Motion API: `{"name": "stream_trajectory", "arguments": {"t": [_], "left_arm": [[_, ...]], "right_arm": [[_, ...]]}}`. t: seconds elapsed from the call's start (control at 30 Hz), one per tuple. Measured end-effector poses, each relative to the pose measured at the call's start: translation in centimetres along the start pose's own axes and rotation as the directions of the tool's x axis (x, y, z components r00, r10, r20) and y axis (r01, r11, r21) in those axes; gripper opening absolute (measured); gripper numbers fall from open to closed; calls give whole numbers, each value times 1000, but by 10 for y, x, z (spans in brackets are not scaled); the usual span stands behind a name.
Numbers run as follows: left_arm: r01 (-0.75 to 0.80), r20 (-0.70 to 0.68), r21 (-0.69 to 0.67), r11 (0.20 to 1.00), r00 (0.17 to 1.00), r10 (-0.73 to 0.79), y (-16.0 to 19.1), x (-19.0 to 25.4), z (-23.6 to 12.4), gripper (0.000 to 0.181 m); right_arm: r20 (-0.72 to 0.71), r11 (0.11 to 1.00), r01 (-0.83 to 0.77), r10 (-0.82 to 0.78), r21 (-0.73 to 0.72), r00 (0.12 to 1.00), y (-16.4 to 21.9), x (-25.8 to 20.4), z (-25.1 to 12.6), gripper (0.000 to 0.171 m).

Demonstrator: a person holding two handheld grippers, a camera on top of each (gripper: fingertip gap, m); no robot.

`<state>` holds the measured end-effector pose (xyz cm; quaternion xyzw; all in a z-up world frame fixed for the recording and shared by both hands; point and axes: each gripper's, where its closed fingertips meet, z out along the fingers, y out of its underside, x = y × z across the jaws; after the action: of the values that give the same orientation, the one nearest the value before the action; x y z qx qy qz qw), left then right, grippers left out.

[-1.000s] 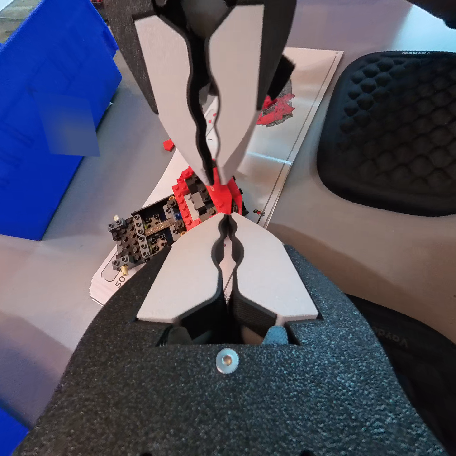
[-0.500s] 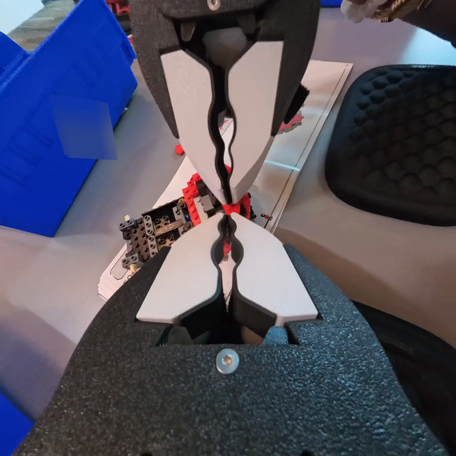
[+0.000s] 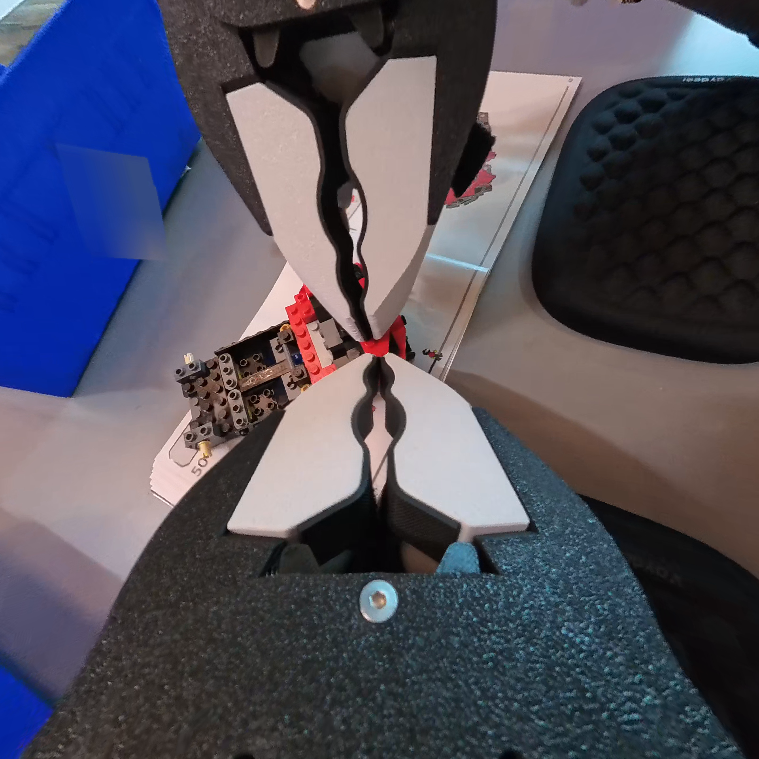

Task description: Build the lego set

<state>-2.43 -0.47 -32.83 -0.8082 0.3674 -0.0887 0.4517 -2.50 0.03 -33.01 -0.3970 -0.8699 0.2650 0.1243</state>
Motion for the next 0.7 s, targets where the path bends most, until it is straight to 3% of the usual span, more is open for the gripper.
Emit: {"name": "stream_trajectory", "arguments": {"t": [0.27,0.33,0.5,0.7], "left_arm": [[20,-12,-31,999,1000,-20,4,0,0,0],[-20,-28,-184,983,999,15,28,2,7,1],[35,-15,-4,999,999,-35,-6,-3,-4,0],[53,48,-9,999,997,-52,6,-15,-4,0]], "right_arm": [[1,1000,-1,1,12,1000,-2,1,1,0],[-7,1000,-7,7,7,1000,-1,3,0,1],[-30,1000,-15,15,15,999,4,8,-4,1],[-59,998,-28,31,54,998,8,11,-10,10]]}}
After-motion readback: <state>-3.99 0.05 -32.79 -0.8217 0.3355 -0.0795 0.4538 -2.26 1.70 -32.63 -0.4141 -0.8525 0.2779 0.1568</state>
